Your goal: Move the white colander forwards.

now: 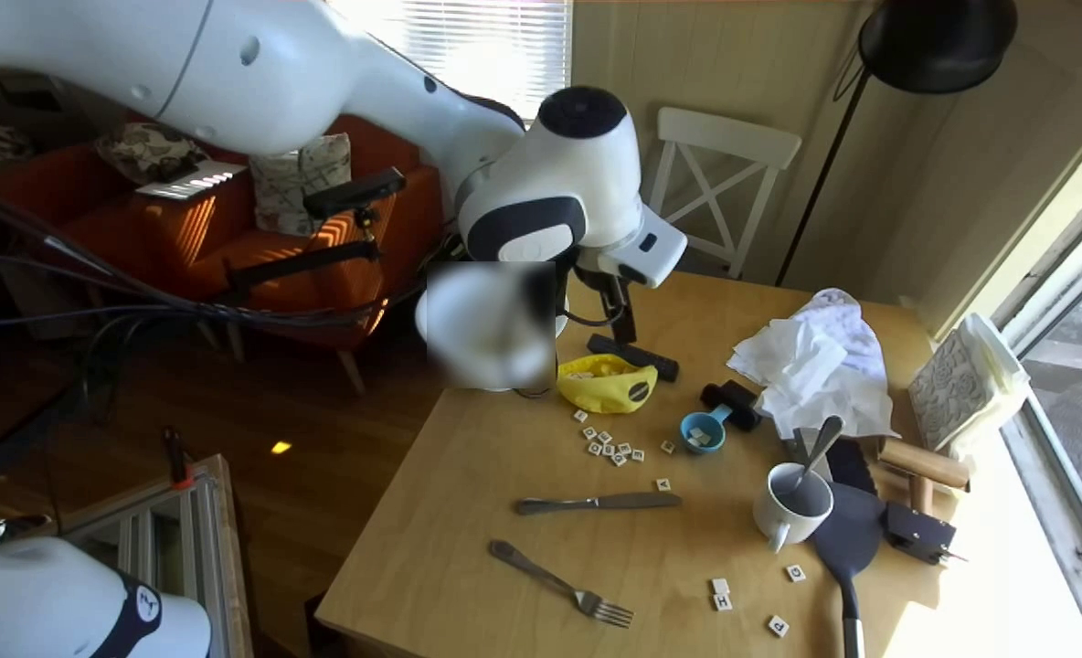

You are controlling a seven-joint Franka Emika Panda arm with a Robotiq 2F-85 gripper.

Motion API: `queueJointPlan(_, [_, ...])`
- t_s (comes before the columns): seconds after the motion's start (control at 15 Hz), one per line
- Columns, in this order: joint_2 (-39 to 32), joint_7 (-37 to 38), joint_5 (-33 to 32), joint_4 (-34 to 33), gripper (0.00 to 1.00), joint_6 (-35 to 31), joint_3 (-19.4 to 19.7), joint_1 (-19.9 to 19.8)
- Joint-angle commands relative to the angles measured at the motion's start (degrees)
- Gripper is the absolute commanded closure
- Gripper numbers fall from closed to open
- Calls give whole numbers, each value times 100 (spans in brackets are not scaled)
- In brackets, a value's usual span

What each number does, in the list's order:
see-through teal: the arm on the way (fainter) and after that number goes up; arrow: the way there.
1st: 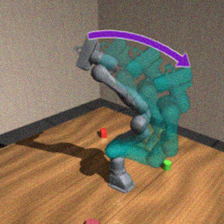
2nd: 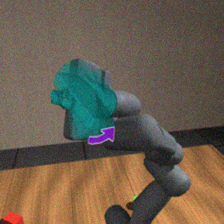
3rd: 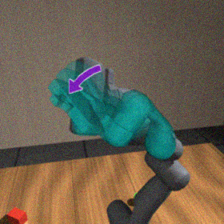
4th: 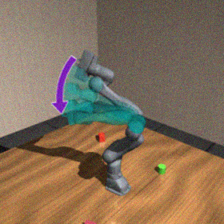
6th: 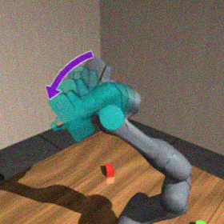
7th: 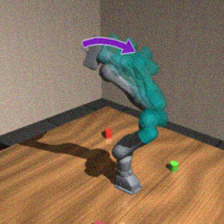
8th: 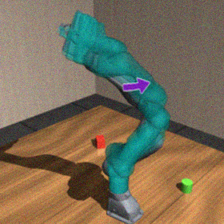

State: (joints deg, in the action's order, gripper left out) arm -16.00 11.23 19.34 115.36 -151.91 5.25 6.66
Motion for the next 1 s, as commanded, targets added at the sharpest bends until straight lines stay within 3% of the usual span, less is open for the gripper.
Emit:
queueJointPlan(0.0, [506,1550,-1492,167,0,60,1469,1290])
queueJointPlan(0.2, [737,2394,-2914,-304,0,1245,2805,2590])
queueJointPlan(0.33, [1312,2449,-3712,-132,0,2173,2597,2668])
queueJointPlan(0.47, [1751,1824,-3638,-226,0,3145,2457,2802])
queueJointPlan(0.53, [2004,1594,-3672,-303,0,3622,1387,1857])
queueJointPlan(0.6, [2165,1281,-3564,-288,0,3954,1115,1664])
queueJointPlan(0.67, [1687,1700,-3463,-370,0,3412,808,1242])
queueJointPlan(0.73, [1883,1522,-3427,-379,0,3702,562,1077])
queueJointPlan(0.93, [2146,1316,-3388,-349,0,3924,382,923])
